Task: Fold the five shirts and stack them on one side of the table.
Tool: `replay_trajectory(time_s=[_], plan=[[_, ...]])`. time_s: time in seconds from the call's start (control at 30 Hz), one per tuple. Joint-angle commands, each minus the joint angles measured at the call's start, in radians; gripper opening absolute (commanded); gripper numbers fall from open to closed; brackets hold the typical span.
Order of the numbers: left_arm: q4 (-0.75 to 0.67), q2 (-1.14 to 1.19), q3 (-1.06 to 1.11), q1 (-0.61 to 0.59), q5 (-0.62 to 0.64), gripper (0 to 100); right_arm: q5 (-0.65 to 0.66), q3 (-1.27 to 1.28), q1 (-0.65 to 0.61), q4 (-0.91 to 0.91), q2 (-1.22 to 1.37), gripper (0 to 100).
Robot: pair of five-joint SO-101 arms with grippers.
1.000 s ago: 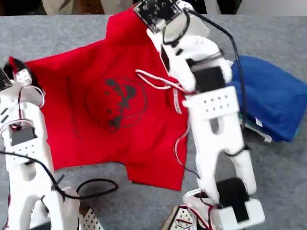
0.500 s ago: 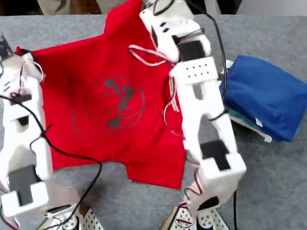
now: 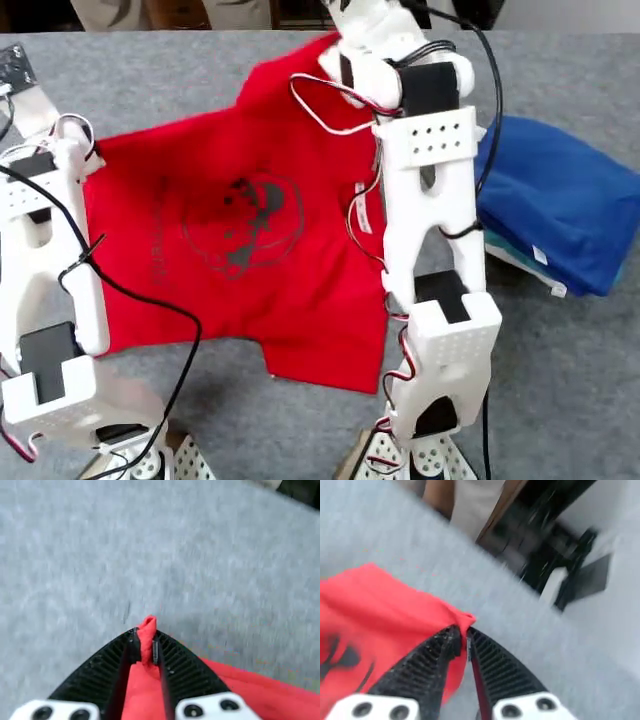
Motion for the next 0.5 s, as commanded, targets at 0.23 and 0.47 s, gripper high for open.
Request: replay_trajectory(time_s=[0.23,0.47], plan=[[0.361,-0.008,-0.124,0.012,-0.132,2,0.068,-0.104,-0.013,0.288,-0.041,0.4],[0.430,-0.053,-0.060,-0.017,-0.213,2,0.069,0.320,-0.107,0.270,-0.321,0.4]])
